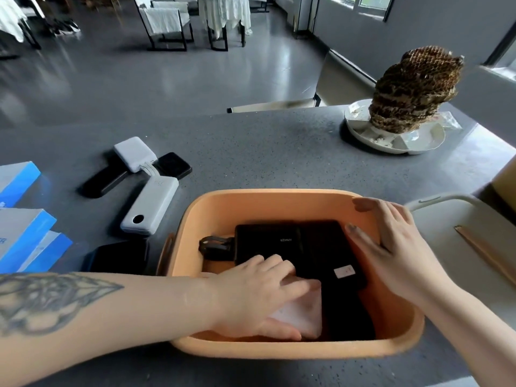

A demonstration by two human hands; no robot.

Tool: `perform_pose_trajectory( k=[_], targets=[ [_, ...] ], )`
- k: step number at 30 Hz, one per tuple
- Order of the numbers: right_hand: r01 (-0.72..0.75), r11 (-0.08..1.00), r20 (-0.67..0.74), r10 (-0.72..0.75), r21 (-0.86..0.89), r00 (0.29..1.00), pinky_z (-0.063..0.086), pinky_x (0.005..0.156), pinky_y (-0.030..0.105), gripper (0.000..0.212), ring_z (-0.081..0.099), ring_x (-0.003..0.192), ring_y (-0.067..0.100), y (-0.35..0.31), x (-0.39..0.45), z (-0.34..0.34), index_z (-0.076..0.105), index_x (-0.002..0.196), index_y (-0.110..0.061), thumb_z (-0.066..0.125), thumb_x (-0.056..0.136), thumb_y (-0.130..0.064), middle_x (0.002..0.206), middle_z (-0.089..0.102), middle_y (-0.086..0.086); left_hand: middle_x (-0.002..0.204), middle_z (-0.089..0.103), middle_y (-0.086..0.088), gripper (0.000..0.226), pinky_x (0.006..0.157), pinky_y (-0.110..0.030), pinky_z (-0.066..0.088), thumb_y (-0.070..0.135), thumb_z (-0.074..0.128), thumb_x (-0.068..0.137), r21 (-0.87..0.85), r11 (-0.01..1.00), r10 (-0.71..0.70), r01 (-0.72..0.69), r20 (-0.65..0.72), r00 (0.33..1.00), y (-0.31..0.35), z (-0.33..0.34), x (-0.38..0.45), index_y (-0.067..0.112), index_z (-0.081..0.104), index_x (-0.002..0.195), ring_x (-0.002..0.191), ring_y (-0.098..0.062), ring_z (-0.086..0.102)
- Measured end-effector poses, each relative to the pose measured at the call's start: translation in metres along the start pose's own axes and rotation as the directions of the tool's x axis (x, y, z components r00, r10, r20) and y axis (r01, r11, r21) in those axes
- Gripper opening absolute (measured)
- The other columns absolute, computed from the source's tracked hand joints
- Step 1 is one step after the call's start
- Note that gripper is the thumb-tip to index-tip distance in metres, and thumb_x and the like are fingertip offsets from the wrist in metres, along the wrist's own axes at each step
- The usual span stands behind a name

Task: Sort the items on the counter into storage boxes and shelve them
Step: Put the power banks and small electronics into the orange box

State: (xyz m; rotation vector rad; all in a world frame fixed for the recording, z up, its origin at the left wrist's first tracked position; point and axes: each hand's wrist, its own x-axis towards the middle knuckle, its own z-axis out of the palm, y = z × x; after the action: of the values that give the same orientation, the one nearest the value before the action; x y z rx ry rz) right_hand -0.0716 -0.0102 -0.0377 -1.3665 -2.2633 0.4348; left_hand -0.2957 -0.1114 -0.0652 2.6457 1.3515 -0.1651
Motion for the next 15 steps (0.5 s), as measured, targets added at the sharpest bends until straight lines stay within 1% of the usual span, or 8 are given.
perform_pose_trajectory(
  k=[2, 5, 7, 10, 12, 15],
  targets=[
    [0.010, 1.000, 0.001, -0.010, 0.000, 1.000, 0.027, 0.094, 0.020, 0.042, 0.035, 0.127, 0.011, 0.001, 0.000, 0.001, 0.050, 0.123, -0.025, 0.049, 0.087, -0.047, 0.117, 0.049, -0.017, 0.125, 0.037, -0.011, 0.072, 0.092, -0.040, 0.038, 0.065, 0.028, 0.091, 0.022, 0.999, 0.030, -0.030, 0.030, 0.999, 0.001, 0.004, 0.003, 0.026, 0.005, 0.148, 0.109, -0.024, 0.034],
    [0.014, 1.000, 0.000, -0.014, 0.012, 1.000, 0.026, 0.092, 0.017, 0.040, 0.035, 0.128, 0.010, 0.002, 0.000, 0.002, 0.050, 0.121, -0.025, 0.049, 0.087, -0.046, 0.117, 0.051, -0.016, 0.129, 0.037, -0.013, 0.075, 0.093, -0.042, 0.040, 0.065, 0.033, 0.090, -0.015, 1.000, 0.000, 0.001, 0.018, 1.000, 0.001, 0.008, 0.005, 0.028, 0.001, 0.147, 0.113, -0.026, 0.034],
    [0.011, 1.000, -0.005, -0.011, 0.018, 1.000, 0.026, 0.092, 0.016, 0.040, 0.035, 0.128, 0.010, 0.003, 0.000, 0.002, 0.051, 0.122, -0.025, 0.050, 0.087, -0.046, 0.115, 0.050, -0.018, 0.130, 0.039, -0.013, 0.076, 0.094, -0.043, 0.041, 0.068, 0.034, 0.089, -0.060, 0.998, -0.021, 0.023, 0.027, 0.999, 0.002, 0.011, 0.005, 0.033, -0.002, 0.147, 0.114, -0.027, 0.038],
    [0.034, 0.999, -0.030, -0.033, 0.030, 0.999, 0.025, 0.089, 0.013, 0.040, 0.037, 0.126, 0.009, 0.005, 0.000, 0.003, 0.051, 0.121, -0.026, 0.049, 0.087, -0.046, 0.114, 0.051, -0.020, 0.122, 0.045, -0.014, 0.078, 0.089, -0.044, 0.043, 0.073, 0.032, 0.086, -0.108, 0.992, -0.062, 0.066, 0.041, 0.997, 0.001, 0.013, 0.008, 0.039, -0.006, 0.144, 0.107, -0.030, 0.047],
    [0.024, 0.999, -0.024, -0.023, 0.039, 0.999, 0.024, 0.089, 0.013, 0.038, 0.037, 0.126, 0.009, 0.005, 0.001, 0.004, 0.052, 0.121, -0.026, 0.048, 0.088, -0.045, 0.114, 0.053, -0.019, 0.119, 0.045, -0.014, 0.079, 0.086, -0.042, 0.043, 0.075, 0.030, 0.085, -0.108, 0.992, -0.068, 0.071, 0.029, 0.997, 0.001, 0.014, 0.009, 0.040, -0.008, 0.144, 0.104, -0.029, 0.047],
    [0.020, 0.998, -0.037, -0.018, 0.059, 0.999, 0.024, 0.091, 0.012, 0.036, 0.037, 0.125, 0.009, 0.005, 0.001, 0.005, 0.052, 0.121, -0.024, 0.047, 0.090, -0.042, 0.116, 0.055, -0.016, 0.120, 0.042, -0.014, 0.078, 0.087, -0.042, 0.042, 0.076, 0.025, 0.084, -0.126, 0.990, -0.062, 0.068, 0.054, 0.997, -0.001, 0.015, 0.009, 0.041, -0.012, 0.144, 0.104, -0.029, 0.045]
  ],
)
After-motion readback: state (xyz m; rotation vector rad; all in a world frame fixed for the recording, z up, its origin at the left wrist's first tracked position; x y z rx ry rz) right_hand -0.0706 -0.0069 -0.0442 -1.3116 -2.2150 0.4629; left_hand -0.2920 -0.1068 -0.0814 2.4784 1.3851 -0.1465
